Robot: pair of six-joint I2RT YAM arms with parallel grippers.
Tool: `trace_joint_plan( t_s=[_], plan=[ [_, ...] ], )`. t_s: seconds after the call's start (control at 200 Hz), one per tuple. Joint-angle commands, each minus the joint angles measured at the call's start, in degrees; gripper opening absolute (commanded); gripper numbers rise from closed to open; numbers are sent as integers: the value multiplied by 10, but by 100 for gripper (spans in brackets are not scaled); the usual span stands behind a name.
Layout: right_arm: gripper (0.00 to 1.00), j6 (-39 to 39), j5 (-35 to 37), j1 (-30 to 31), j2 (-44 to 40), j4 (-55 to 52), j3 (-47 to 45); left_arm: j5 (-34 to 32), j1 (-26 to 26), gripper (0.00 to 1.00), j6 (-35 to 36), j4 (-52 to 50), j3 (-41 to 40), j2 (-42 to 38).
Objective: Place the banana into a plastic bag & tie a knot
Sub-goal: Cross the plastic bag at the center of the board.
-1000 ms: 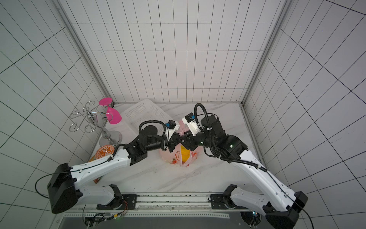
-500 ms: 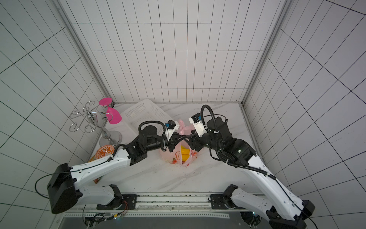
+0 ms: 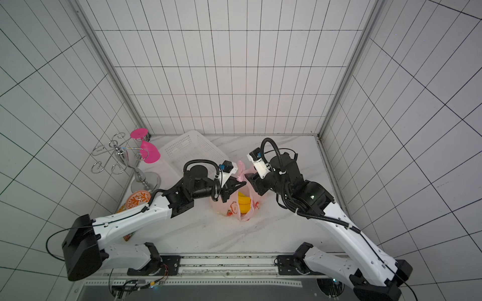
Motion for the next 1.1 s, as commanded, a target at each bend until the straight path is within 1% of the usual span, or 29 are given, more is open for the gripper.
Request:
trace_joint_plan(
  t_s=[0.0, 0.18, 0.325, 0.42, 0.475, 0.555, 0.735, 0.83, 0.86, 0.949, 0.989, 1.034, 1.094],
  plan=[
    [50, -21, -2, 15, 11, 30, 17, 12, 0, 0, 12, -9, 16, 7],
    [49, -27, 4, 27, 24, 31, 15, 11, 0, 0, 12, -13, 18, 4],
    [52, -37, 35, 32, 12, 22, 18, 14, 0, 0, 12, -20, 21, 0],
    [49, -33, 30, 33, 16, 34, 12, 19, -3, 0, 16, -23, 24, 0],
    [46, -29, 18, 38, 21, 37, 11, 18, -4, 0, 17, -26, 27, 2],
    [40, -24, 21, 48, 25, 50, 4, 18, -4, 0, 18, -31, 32, 4],
    [12, -4, -5, 59, 26, 55, 9, -2, -3, 0, 10, -36, 38, 8],
    [2, 7, -19, 60, 20, 60, 4, -7, -1, 0, 9, -45, 45, 12],
    [0, 11, -21, 60, 19, 61, 1, -8, -1, 0, 9, -45, 45, 11],
    [0, 16, -22, 61, 19, 59, -6, -9, -1, 0, 9, -42, 44, 9],
    [0, 19, -23, 61, 19, 61, -12, -10, -1, 3, 8, -42, 44, 9],
    [0, 22, -30, 61, 18, 62, -17, -11, -1, 8, 6, -38, 43, 7],
    [0, 28, -44, 61, 19, 65, -23, -11, -1, 12, 3, -32, 40, 5]
  ],
)
